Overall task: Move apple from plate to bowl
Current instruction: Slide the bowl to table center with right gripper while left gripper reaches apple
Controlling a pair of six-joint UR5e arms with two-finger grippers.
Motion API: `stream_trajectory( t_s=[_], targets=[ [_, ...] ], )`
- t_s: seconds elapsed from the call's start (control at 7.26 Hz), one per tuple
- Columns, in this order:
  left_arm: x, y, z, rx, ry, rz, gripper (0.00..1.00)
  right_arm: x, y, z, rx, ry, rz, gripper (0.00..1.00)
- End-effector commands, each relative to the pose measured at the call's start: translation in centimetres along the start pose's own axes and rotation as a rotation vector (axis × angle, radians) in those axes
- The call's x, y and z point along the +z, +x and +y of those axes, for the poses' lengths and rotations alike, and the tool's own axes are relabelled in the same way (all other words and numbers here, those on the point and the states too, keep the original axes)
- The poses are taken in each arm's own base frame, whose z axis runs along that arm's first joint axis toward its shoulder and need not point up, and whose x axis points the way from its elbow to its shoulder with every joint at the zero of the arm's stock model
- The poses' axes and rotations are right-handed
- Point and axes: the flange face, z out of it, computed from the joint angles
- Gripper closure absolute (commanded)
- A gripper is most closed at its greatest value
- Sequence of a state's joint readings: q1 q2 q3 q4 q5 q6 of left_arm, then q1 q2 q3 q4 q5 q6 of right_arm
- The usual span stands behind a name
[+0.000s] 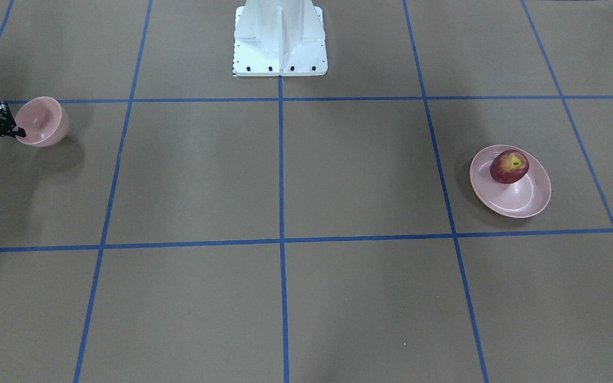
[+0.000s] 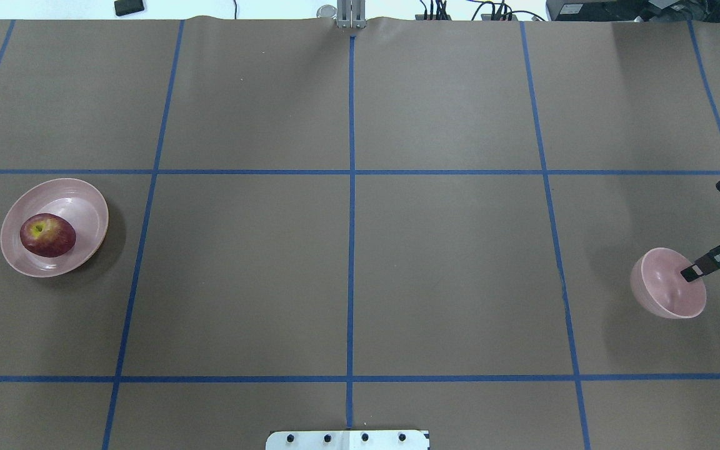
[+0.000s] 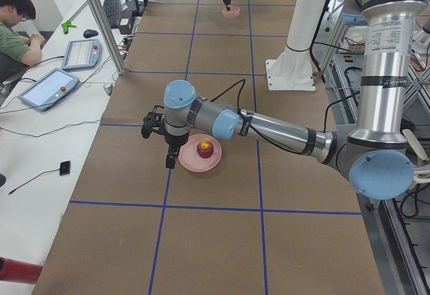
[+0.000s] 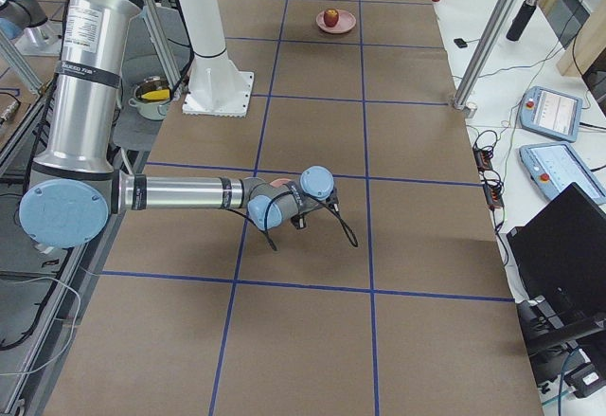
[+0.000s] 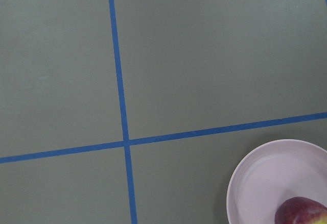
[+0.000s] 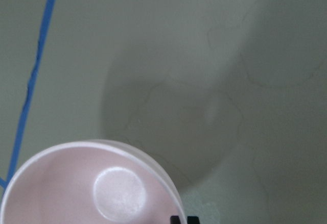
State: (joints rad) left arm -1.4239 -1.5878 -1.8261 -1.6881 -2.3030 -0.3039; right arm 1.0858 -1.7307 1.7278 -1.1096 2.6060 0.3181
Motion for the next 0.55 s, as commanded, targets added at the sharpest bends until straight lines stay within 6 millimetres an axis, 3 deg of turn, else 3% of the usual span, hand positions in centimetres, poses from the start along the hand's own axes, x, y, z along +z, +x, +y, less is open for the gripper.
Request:
stream_trajectory(
  t_s=[0.0, 0.14, 0.41],
  targets=[
    [2.7, 5.1, 0.0, -0.106, -0.054, 0.031, 0.02, -2.3, -4.9, -4.6, 0.108, 0.058, -0.04, 1.0],
    [4.5, 7.4, 0.5, -0.147, -0.087, 0.028, 0.02, -3.0, -7.0, -6.8, 0.147, 0.08, -0.053, 1.0],
    [6.5, 10.1, 1.4, -0.17, -0.113, 0.007, 0.02, -3.7, -12.4, -11.4, 0.222, 0.097, -0.087, 1.0]
  ],
)
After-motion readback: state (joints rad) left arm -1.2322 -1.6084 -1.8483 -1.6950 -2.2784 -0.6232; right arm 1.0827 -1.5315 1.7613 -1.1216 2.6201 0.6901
